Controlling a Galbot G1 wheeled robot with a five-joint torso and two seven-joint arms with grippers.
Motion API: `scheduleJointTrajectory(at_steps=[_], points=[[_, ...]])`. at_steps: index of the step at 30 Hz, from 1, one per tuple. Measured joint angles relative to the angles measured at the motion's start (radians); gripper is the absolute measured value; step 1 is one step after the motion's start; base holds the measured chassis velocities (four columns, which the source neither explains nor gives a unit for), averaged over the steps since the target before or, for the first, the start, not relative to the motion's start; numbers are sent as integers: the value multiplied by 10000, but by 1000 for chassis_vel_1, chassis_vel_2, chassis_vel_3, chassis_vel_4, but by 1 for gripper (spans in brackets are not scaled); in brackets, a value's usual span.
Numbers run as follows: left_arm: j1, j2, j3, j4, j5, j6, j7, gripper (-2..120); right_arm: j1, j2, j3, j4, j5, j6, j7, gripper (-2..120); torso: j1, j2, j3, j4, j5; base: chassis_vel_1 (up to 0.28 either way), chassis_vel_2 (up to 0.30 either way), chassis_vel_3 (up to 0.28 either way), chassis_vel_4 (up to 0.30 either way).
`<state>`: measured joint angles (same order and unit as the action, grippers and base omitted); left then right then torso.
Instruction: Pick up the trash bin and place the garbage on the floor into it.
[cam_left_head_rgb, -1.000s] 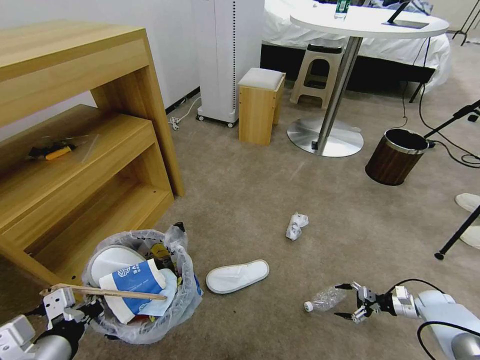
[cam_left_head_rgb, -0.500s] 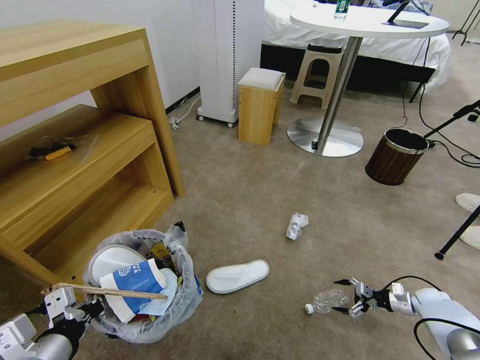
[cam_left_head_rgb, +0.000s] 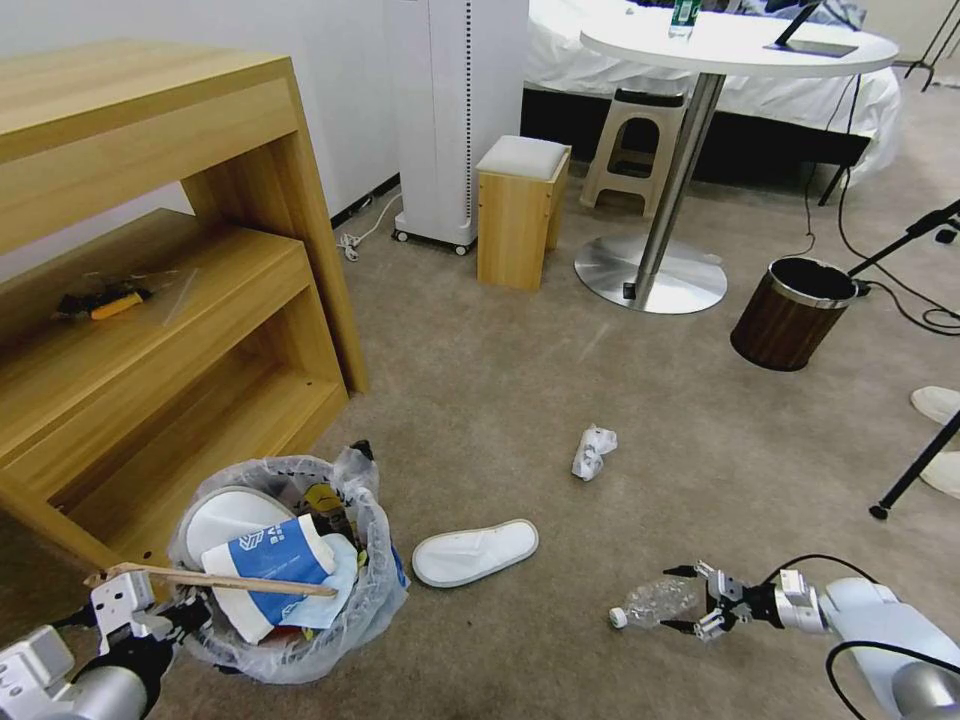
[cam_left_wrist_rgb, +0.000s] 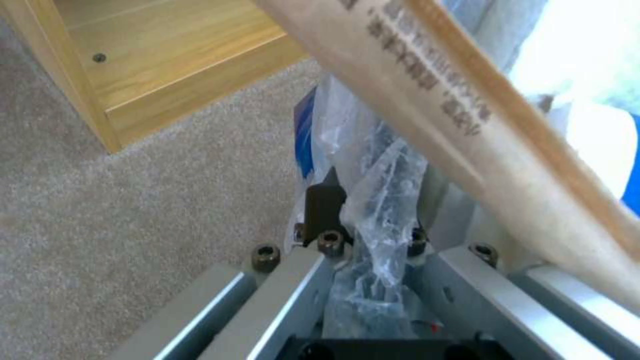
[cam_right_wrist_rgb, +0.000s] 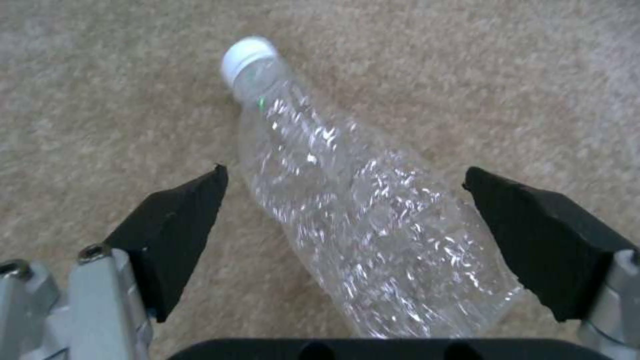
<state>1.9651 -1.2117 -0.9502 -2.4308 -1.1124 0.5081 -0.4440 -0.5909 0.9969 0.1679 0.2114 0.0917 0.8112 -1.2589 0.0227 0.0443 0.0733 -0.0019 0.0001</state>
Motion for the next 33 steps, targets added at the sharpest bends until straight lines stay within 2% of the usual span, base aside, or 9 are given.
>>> scheduleJointTrajectory(at_steps=[2, 4, 10, 11, 17, 18, 21, 29, 33], points=[[37, -61, 15, -31, 18, -2, -10, 0, -84, -35, -29, 20, 14, 0, -202, 81, 0, 0, 0, -1, -2, 0, 0, 0, 0], [47, -59, 14, -38, 21, -3, -10, 0, -93, -35, -35, 9, 19, 0, -245, 80, -1, 0, 0, -1, -1, 0, 0, 0, 0], [126, -63, -21, -211, -59, -6, -76, 0, -132, 76, -126, -50, 54, 0, -492, 54, -1, 0, 0, 0, -3, 0, 0, 0, 0], [126, -63, -21, -211, -59, -6, -76, 0, -132, 76, -126, -50, 54, 0, -492, 54, -1, 0, 0, 0, -3, 0, 0, 0, 0], [174, -140, 22, -292, -35, -7, -79, 0, -196, 50, -71, -25, 81, 1, -737, 31, -1, 0, 0, 0, -3, 0, 0, 0, 0], [174, -140, 22, -292, -35, -7, -79, 0, -196, 50, -71, -25, 81, 1, -737, 31, -1, 0, 0, 0, -3, 0, 0, 0, 0], [166, -155, 59, -294, -1, -8, -79, 0, -234, 40, -14, 1, 113, 1, -869, 17, -1, 0, -1, -1, -2, 0, 0, 0, 0], [154, -209, 106, -294, 69, -21, -76, 0, -264, 9, 34, 43, 222, 1, -1090, 0, -1, 1, 0, -1, -1, 0, 0, 0, 0], [154, -210, 111, -294, 68, -21, -73, 0, -256, -11, 47, 53, 245, 1, -1167, 0, -1, 0, 0, 0, 2, 0, 0, 0, 0]])
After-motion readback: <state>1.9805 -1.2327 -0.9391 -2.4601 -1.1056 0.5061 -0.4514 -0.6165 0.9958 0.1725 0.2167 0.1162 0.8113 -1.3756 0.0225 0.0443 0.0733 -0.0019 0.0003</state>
